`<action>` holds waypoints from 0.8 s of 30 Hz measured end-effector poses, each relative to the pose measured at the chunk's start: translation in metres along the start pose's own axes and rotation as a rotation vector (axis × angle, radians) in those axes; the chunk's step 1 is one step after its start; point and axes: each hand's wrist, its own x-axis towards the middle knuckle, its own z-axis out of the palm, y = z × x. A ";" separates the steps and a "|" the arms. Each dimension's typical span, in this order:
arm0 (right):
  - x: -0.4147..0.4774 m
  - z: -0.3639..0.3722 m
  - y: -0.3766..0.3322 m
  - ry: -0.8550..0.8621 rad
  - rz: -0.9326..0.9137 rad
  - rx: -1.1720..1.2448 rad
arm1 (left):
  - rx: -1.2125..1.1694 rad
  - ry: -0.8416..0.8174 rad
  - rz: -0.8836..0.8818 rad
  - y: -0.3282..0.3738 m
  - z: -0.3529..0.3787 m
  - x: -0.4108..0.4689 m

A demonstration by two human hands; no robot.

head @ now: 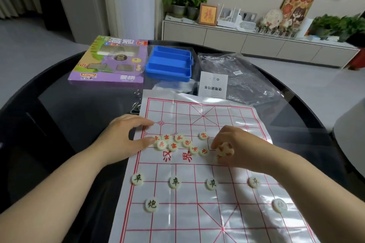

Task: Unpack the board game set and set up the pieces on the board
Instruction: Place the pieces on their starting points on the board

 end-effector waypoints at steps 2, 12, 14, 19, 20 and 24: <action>0.003 0.000 0.001 -0.007 -0.028 -0.018 | -0.011 -0.020 0.007 -0.002 -0.002 -0.002; 0.005 0.003 0.009 -0.016 -0.087 -0.050 | -0.096 -0.015 0.019 -0.010 -0.005 0.005; 0.005 0.002 0.009 -0.013 -0.099 -0.083 | -0.096 0.007 0.014 -0.012 -0.003 0.006; 0.013 -0.014 -0.001 0.089 -0.087 -0.053 | -0.105 0.048 0.014 -0.016 -0.003 0.008; 0.019 -0.018 -0.007 0.118 -0.089 -0.045 | -0.101 0.047 0.012 -0.016 -0.003 0.008; 0.060 -0.021 -0.043 0.229 -0.095 0.008 | -0.128 0.009 -0.017 -0.018 -0.006 0.007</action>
